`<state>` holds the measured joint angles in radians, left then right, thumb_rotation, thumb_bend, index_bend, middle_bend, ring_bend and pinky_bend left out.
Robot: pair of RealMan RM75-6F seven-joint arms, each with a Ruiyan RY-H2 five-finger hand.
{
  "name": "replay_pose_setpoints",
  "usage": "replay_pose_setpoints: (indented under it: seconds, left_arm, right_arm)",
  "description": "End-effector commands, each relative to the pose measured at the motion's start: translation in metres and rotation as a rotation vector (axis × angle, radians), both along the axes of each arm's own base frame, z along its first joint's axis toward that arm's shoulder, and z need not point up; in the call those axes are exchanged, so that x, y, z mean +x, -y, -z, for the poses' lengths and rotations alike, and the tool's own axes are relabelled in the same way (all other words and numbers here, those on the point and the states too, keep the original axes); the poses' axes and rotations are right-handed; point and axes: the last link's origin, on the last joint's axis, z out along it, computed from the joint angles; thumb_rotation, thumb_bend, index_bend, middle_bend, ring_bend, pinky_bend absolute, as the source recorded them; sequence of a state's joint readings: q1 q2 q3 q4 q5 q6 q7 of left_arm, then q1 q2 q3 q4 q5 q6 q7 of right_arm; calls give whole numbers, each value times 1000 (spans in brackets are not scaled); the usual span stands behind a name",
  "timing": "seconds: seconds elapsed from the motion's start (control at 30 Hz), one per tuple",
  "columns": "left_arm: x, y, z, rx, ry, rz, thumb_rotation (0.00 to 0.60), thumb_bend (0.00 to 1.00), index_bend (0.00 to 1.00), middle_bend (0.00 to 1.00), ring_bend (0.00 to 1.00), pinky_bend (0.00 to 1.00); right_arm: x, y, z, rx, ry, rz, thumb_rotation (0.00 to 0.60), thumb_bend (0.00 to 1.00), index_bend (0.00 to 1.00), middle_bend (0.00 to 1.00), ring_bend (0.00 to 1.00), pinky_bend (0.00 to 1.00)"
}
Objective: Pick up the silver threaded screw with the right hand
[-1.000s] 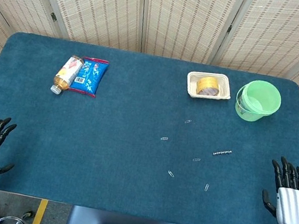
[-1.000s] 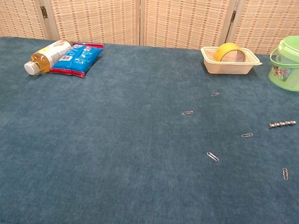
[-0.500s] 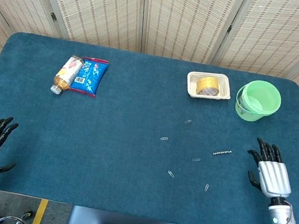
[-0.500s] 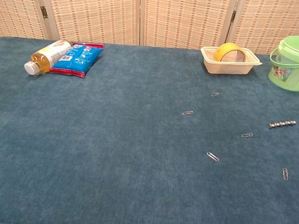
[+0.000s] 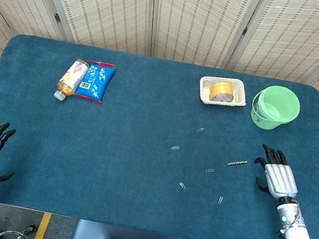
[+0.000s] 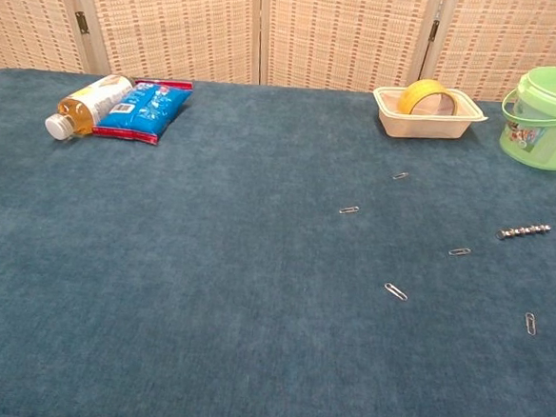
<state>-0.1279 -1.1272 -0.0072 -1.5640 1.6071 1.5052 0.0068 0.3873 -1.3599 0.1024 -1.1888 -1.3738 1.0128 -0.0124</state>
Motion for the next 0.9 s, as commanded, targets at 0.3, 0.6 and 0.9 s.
replay_pose_setpoints:
  seconds: [0.3,0.6,0.9]
  left_arm:
    - [-1,1,-1,3,-5,3,600,192,0,0,0,0]
    - [-2,0,-3,7,-2,-3,600,192,0,0,0,0]
    - [-3,2,-3,10,-1,-5,600,192,0,0,0,0]
  right_arm:
    - [6,12,10,16,-69,-42,600,425,265,0,0,0]
    - [10,17,17,55,-136,-48,600,379,225,0,0,0]
    - [10,22,25,83,-103,-34,600,379,256,0,0,0]
